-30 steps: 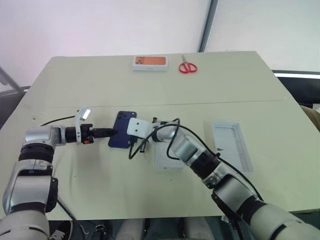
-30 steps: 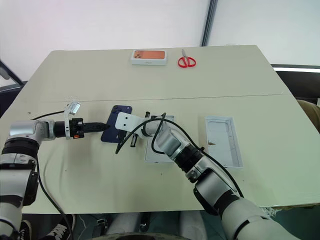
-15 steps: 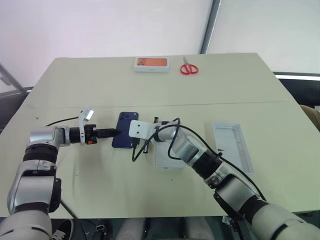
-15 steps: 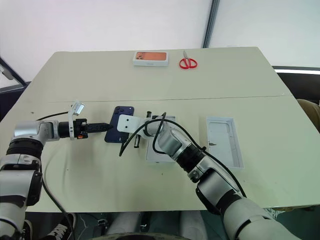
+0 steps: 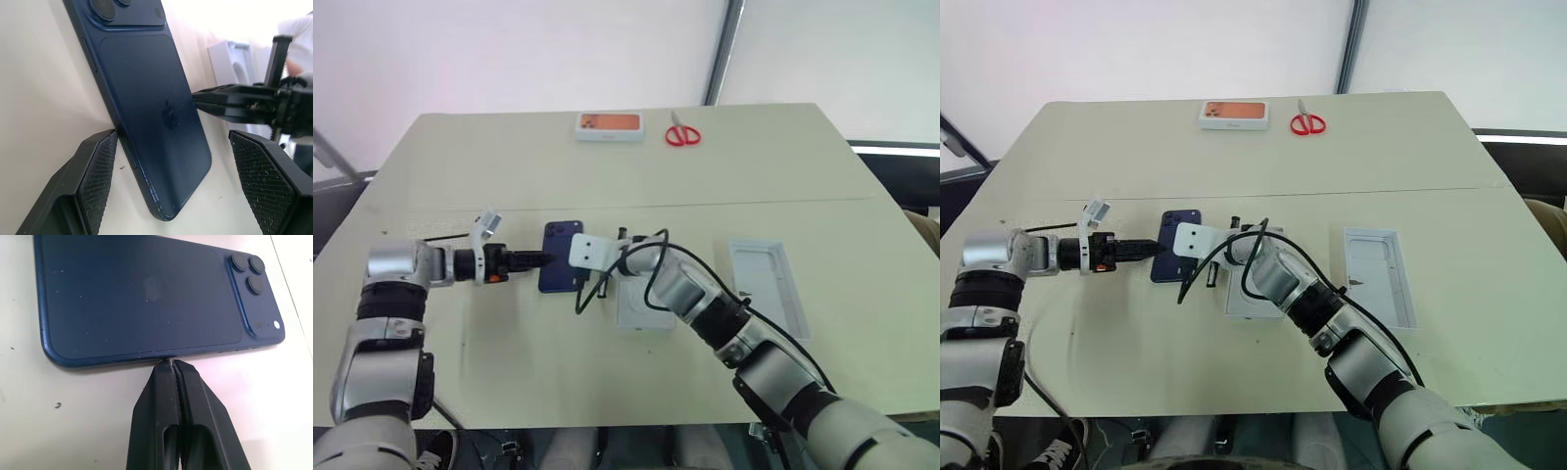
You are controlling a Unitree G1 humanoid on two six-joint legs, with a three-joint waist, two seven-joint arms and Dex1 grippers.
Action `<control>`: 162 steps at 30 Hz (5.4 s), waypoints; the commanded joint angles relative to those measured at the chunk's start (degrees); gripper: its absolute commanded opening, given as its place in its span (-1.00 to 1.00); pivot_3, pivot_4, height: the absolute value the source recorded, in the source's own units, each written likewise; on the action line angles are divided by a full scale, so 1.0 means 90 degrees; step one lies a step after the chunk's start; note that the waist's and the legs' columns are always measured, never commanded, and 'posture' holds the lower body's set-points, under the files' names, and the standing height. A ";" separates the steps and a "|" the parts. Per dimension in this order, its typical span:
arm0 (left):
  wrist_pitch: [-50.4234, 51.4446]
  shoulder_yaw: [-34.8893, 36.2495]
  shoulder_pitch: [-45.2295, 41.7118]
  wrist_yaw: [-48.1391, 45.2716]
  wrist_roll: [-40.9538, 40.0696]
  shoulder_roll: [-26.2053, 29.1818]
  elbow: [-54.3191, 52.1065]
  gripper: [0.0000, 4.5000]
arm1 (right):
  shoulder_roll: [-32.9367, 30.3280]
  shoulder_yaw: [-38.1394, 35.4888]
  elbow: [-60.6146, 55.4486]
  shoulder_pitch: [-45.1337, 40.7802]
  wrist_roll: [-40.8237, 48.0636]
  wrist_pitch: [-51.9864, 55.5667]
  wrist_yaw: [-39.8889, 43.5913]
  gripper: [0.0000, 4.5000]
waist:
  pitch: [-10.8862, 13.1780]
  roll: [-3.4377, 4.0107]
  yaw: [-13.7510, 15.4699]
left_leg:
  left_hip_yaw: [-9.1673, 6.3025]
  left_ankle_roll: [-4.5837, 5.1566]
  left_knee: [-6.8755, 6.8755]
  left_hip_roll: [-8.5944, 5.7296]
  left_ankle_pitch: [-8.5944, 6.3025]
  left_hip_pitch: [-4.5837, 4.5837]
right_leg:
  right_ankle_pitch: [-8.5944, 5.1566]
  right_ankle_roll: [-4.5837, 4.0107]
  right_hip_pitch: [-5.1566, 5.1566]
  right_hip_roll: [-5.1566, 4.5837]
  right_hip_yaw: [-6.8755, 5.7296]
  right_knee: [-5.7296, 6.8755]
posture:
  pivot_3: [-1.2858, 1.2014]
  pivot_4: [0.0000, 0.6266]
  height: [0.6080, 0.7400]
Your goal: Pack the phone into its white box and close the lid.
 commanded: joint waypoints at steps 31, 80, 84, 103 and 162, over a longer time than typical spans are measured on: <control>0.0759 -0.0333 0.0077 0.0787 -0.0458 -0.0396 -0.0768 0.70 | 0.0047 0.0019 -0.0517 0.0234 -0.0024 -0.0211 0.0437 -0.97 | 0.0000 -0.0002 -0.0023 | 0.0003 -0.0002 -0.0006 0.0002 0.0000 -0.0001 | 0.0000 0.0000 -0.0003 -0.0001 0.0002 -0.0007 | 0.03 -0.52 1.00; 0.0926 0.2658 0.1059 0.2118 -0.2873 -0.1218 -0.1494 -1.00 | -0.0451 -0.1797 -0.2363 0.0997 0.2484 0.0652 0.1168 0.00 | 0.0011 -0.0017 -0.0035 | 0.0003 -0.0012 -0.0002 0.0013 0.0006 -0.0062 | 0.0000 -0.0001 -0.0049 0.0005 0.0007 -0.0011 | 0.03 -0.52 1.00; 0.1131 0.2840 0.1224 0.2450 -0.3205 -0.1402 -0.2069 -1.00 | -0.1369 -0.1840 -0.3693 0.1732 0.3064 0.1030 0.1820 0.93 | 0.0013 -0.0020 0.0004 | 0.0003 -0.0010 0.0000 0.0012 0.0005 -0.0063 | 0.0000 -0.0001 -0.0053 0.0004 0.0005 -0.0012 | 0.03 -0.52 1.00; 0.1116 0.2651 0.1224 0.2897 -0.3475 -0.1519 -0.2425 -1.00 | -0.3405 -0.1158 -0.4318 0.2856 0.2546 -0.0054 0.1912 -0.25 | 0.0032 -0.0052 0.0005 | 0.0013 -0.0008 0.0001 0.0015 0.0003 -0.0065 | -0.0001 0.0000 -0.0028 -0.0001 0.0004 -0.0023 | 0.03 -0.52 1.00; 0.1324 0.2456 0.1509 0.3656 -0.4300 -0.2004 -0.2885 -1.00 | -0.2506 -0.1711 -0.4185 0.1931 0.2872 0.0924 0.1656 0.79 | 0.0033 -0.0063 0.0018 | 0.0009 -0.0011 0.0004 0.0014 0.0005 -0.0063 | 0.0000 -0.0001 -0.0024 0.0000 0.0003 -0.0020 | 0.03 -0.52 1.00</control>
